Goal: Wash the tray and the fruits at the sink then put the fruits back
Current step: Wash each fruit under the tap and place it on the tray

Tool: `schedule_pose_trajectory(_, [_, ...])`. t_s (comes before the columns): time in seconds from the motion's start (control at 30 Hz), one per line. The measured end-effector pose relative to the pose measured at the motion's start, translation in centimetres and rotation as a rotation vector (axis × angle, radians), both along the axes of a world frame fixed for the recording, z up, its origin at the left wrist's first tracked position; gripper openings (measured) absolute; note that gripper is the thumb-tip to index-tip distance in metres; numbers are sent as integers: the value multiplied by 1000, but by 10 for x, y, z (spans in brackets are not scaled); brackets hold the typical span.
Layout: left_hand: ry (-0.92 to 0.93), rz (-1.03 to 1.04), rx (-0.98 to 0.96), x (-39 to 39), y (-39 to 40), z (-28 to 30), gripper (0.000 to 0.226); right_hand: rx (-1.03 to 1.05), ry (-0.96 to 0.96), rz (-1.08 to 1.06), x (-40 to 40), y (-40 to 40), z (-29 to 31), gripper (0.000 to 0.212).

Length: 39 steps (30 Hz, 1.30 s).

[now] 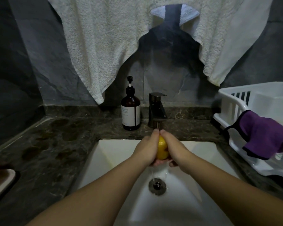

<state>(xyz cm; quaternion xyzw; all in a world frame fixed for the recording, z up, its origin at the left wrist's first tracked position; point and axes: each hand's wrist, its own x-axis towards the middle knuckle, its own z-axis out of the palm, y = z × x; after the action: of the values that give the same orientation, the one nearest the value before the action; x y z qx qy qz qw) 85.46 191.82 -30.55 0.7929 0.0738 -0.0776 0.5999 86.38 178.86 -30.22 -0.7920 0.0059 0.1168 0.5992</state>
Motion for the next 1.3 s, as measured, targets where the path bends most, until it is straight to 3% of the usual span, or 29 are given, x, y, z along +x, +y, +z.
schedule_pose_trajectory(0.07, [-39,26,89,-2,0,-2,67,63,122,1,-3,1,1,58])
schedule_pose_trajectory(0.2, [101,-27,-103,-2,4,4,82,5,-75,8,-2,3,1,32])
schedule_pose_trajectory(0.3, [13,41,33,-3,3,2,74,36,78,-15,-4,7,5,51])
schedule_pose_trajectory(0.43, [110,-21,-123,-6,3,5,77,-128,-186,-13,-3,7,9,32])
schedule_pose_trajectory(0.57, [26,10,7,-8,1,3,85,-53,-2,-13,-5,10,7,43])
schedule_pose_trajectory(0.67, [138,-49,-155,-10,1,5,92,-120,-185,-21,-3,7,5,33])
schedule_pose_trajectory(0.8, [-28,64,29,-7,-1,5,73,-52,25,4,-4,10,7,49])
schedule_pose_trajectory(0.93, [130,-15,-158,-10,3,6,79,-245,-234,-29,-3,10,6,39])
schedule_pose_trajectory(1.03, [8,47,5,-8,3,2,68,-149,-5,16,-6,11,5,47])
schedule_pose_trajectory(1.07, [-13,55,37,-9,3,2,66,-145,17,4,-5,11,5,51])
schedule_pose_trajectory(1.17, [55,1,-115,-9,2,7,64,-181,-143,-50,-3,8,3,43])
schedule_pose_trajectory(1.3, [-32,66,-29,-8,-1,5,64,-13,47,-63,-4,10,6,44])
